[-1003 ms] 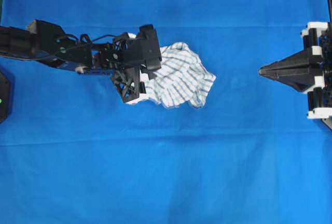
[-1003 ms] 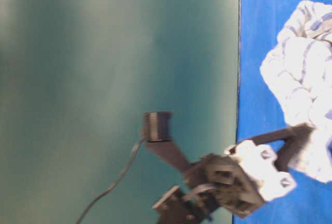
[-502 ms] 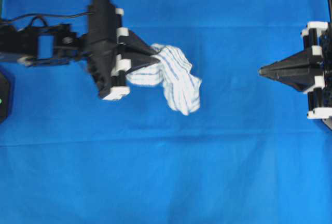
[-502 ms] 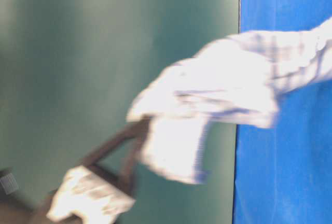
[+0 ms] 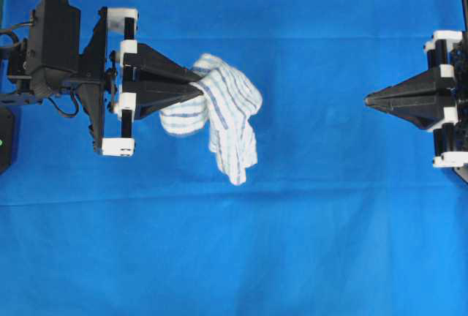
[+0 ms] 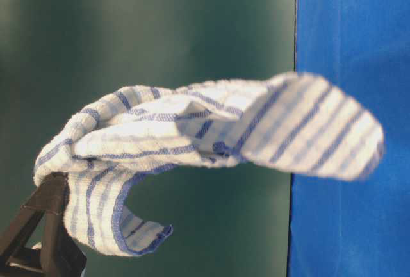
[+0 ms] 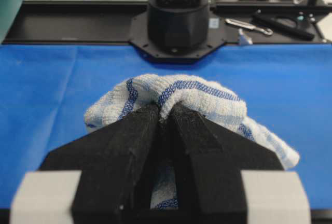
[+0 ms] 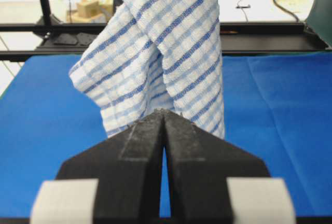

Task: Hand over the towel.
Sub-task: 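Lift the towel with the left gripper and pull it left, then extend the right gripper toward the towel held by the left gripper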

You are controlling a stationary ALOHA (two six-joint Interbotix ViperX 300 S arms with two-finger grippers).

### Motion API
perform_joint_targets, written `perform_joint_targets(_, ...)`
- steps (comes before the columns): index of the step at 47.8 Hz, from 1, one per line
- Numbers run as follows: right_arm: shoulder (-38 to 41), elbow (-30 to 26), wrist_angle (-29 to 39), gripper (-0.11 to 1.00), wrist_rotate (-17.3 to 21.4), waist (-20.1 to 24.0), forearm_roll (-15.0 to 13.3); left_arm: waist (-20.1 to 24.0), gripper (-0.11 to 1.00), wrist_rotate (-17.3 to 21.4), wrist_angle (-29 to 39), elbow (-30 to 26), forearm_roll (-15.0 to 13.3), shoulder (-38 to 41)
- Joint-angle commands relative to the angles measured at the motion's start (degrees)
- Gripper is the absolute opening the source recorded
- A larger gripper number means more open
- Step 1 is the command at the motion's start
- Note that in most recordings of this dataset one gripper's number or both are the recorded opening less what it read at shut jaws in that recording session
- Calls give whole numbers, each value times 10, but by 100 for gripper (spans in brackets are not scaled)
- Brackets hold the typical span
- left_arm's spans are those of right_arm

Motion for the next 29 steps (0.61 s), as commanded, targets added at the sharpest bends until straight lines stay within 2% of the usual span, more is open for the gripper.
perform_joint_targets(1,5,-8,-6,0,4,-1,2,-3,5,0,-5,-7,0,-6)
perform_joint_targets(15,40,-21,-49,0,3,-1,1,-3,5,1,-5,-7,-1,-5)
perform_joint_targets(25,115,-60,-69,2,8,-1,4,-3,5,1,-6,-10,0,-4)
perform_joint_targets(26,123,-65,-71,5,9,-1,4,-3,5,1,-6,-10,-1,-4)
perform_joint_targets(29,152,-84,-78,24,9,-1,8,-3,5,2,-6,-10,0,-4)
